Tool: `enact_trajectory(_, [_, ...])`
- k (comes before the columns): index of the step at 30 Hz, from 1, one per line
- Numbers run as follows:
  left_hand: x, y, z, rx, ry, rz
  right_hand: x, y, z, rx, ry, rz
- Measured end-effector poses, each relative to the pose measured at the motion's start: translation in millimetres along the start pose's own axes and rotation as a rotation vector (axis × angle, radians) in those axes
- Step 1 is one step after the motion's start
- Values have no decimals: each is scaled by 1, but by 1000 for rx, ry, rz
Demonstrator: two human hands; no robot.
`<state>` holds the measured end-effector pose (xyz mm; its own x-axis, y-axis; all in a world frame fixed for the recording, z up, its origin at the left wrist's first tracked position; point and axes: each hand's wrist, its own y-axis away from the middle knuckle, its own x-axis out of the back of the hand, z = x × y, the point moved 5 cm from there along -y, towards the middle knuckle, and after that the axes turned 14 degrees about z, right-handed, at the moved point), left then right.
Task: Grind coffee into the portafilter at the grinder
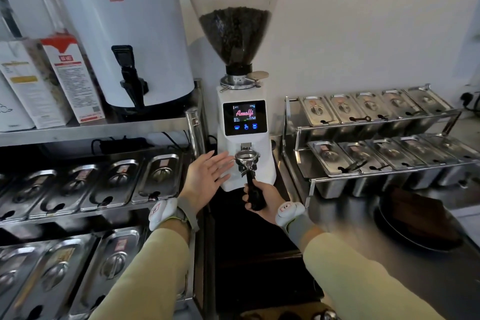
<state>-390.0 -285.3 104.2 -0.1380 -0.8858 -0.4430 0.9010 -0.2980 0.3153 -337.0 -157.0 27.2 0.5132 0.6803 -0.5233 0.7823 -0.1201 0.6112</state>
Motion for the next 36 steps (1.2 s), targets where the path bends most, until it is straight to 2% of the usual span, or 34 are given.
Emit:
enact_trajectory(19, [5,-16,-17,44,-5,9,13,-25,4,8,80,-8])
enact_trajectory(27, [8,-21,-15,44,2,6,15,-30,3,-27,56,-60])
enact_trajectory(36, [5,-25,-15,44,-2,10,16,-33,1,-10,120,-31])
